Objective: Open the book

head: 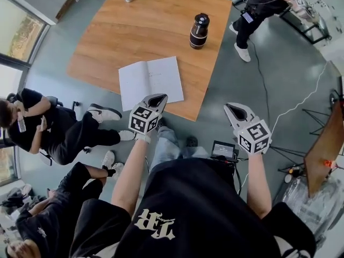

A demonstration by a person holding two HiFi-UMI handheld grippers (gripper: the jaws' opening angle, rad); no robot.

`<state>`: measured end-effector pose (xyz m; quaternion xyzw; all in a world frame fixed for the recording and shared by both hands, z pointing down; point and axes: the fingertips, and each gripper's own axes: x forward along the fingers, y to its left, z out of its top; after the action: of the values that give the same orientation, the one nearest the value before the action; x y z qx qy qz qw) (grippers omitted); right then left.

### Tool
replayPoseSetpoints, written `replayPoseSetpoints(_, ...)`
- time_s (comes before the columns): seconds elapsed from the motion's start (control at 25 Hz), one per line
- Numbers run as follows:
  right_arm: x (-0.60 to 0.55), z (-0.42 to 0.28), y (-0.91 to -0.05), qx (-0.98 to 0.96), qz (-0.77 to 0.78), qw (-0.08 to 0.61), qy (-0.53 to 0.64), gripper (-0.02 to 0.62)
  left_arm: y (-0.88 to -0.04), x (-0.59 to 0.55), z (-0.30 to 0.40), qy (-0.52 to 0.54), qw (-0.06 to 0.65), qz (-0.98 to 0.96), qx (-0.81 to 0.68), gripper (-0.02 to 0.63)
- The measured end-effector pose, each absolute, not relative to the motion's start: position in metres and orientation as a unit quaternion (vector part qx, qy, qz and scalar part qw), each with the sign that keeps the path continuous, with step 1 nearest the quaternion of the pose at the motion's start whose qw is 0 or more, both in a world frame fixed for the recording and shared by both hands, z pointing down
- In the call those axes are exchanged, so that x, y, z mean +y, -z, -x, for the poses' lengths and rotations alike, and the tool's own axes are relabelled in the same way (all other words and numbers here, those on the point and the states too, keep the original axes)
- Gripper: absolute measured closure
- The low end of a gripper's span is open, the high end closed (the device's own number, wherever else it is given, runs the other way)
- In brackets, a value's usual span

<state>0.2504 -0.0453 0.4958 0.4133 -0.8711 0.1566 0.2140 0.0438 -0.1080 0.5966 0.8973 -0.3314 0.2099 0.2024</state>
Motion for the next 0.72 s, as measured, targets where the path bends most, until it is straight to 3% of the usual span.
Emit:
replayPoseSetpoints(0.44,-0.050,-0.283,-0.504,-0.812,-0.496,0.234,-0.199,0.606,-0.723,-0.155,-0.083,-0.378,0.224,-0.874,-0.208,0.598)
replayPoseSetpoints(0.72,-0.035,-0.291,-0.511,-0.780,-0.528,0.246,-0.228,0.606,-0.764,-0.160,-0.105,-0.440,0.198,-0.862,-0.154,0.598)
